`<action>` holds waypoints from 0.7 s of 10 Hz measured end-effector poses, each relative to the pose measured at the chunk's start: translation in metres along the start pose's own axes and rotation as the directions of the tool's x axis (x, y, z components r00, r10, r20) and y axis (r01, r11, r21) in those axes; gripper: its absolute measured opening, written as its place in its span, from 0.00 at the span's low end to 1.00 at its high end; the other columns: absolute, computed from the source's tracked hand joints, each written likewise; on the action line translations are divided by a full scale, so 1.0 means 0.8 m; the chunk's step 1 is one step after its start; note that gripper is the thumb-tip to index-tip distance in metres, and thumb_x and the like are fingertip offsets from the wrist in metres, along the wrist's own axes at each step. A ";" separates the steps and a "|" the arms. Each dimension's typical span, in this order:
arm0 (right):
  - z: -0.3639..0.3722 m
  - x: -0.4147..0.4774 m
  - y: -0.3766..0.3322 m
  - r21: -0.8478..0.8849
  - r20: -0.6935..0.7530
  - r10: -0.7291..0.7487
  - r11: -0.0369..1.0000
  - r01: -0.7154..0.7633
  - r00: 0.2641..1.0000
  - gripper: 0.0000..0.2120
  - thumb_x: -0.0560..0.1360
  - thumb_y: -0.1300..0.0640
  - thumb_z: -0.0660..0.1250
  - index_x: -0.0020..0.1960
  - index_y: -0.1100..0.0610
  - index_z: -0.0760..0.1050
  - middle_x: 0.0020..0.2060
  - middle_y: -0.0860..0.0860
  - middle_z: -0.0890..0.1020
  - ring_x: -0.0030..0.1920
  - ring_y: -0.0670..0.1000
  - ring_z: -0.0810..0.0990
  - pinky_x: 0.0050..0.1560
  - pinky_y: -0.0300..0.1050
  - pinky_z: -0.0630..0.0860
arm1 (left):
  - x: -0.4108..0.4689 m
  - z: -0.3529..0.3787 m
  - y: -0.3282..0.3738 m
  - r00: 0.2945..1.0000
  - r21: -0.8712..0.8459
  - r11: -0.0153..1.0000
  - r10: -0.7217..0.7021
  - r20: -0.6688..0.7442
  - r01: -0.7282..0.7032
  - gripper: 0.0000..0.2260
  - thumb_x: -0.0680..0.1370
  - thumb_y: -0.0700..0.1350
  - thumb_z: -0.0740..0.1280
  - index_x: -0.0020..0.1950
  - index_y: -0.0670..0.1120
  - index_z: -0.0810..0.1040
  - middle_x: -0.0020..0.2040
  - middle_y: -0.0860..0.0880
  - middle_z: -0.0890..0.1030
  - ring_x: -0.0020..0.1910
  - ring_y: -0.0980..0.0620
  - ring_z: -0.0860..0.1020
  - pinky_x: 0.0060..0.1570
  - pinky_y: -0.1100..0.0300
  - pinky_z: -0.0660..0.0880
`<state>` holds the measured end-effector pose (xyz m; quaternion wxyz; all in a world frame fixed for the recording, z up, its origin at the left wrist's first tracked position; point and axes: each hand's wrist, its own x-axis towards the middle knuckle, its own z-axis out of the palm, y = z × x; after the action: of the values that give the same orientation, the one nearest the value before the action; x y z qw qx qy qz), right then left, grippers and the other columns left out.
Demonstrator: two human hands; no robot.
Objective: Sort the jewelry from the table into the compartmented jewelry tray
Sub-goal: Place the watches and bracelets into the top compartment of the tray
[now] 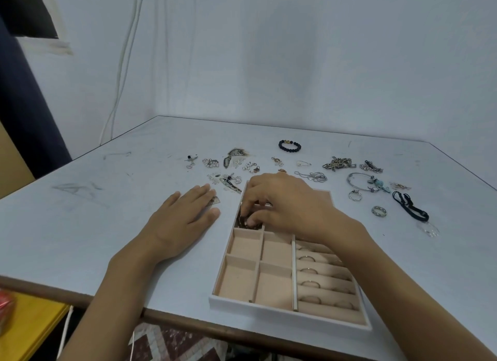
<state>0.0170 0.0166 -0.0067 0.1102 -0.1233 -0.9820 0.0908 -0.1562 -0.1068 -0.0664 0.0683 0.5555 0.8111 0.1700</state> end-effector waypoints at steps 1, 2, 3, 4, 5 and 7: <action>0.001 0.002 0.006 0.061 -0.027 -0.008 0.998 0.010 1.000 0.05 0.73 0.57 0.70 0.47 0.49 0.83 0.44 0.43 0.82 0.48 0.44 0.77 0.49 0.50 0.74 | 0.000 0.000 -0.001 1.000 -0.008 1.000 0.001 -0.007 -0.001 0.24 0.81 0.57 0.50 0.77 0.54 0.54 0.77 0.59 0.51 0.75 0.64 0.47 0.73 0.62 0.41; -0.002 0.003 0.009 0.112 -0.087 0.006 0.994 0.004 0.996 0.08 0.72 0.61 0.70 0.46 0.49 0.84 0.42 0.42 0.83 0.46 0.45 0.79 0.48 0.50 0.76 | 0.000 0.000 -0.002 1.000 -0.014 1.000 0.002 -0.005 -0.002 0.24 0.81 0.56 0.50 0.77 0.53 0.54 0.77 0.59 0.51 0.75 0.64 0.47 0.73 0.62 0.41; -0.001 0.003 0.008 0.114 -0.060 0.012 0.993 -0.005 0.998 0.10 0.72 0.62 0.69 0.46 0.48 0.84 0.40 0.40 0.81 0.45 0.43 0.77 0.49 0.48 0.75 | 0.000 0.000 0.000 1.000 -0.006 1.000 0.004 -0.005 -0.004 0.24 0.82 0.56 0.50 0.77 0.53 0.54 0.77 0.59 0.51 0.76 0.63 0.47 0.73 0.61 0.42; 0.003 0.001 0.004 0.062 -0.009 0.015 0.998 -0.015 1.000 0.11 0.74 0.61 0.67 0.47 0.47 0.83 0.36 0.36 0.74 0.44 0.41 0.71 0.47 0.44 0.71 | 0.000 -0.001 0.001 1.000 -0.008 1.000 0.003 -0.006 -0.004 0.24 0.82 0.55 0.50 0.77 0.53 0.55 0.77 0.59 0.51 0.76 0.63 0.47 0.73 0.61 0.41; 0.001 -0.001 0.002 0.042 -0.012 0.023 0.999 -0.022 1.000 0.11 0.74 0.61 0.65 0.48 0.47 0.82 0.39 0.38 0.77 0.44 0.41 0.69 0.46 0.43 0.70 | 0.001 -0.001 0.001 1.000 -0.011 1.000 0.001 -0.005 -0.001 0.24 0.82 0.56 0.50 0.77 0.53 0.54 0.77 0.59 0.51 0.75 0.63 0.47 0.73 0.62 0.41; 0.006 0.000 0.003 0.050 -0.041 -0.016 0.999 0.018 0.999 0.09 0.73 0.58 0.66 0.47 0.47 0.82 0.45 0.41 0.81 0.46 0.42 0.71 0.51 0.50 0.74 | 0.000 0.001 -0.002 1.000 -0.014 1.000 0.001 -0.005 -0.001 0.24 0.82 0.56 0.50 0.77 0.53 0.54 0.77 0.59 0.51 0.75 0.64 0.47 0.73 0.62 0.41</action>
<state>0.0165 0.0178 -0.0118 0.1337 -0.1140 -0.9781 0.1118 -0.1575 -0.1069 -0.0674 0.0700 0.5550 0.8098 0.1769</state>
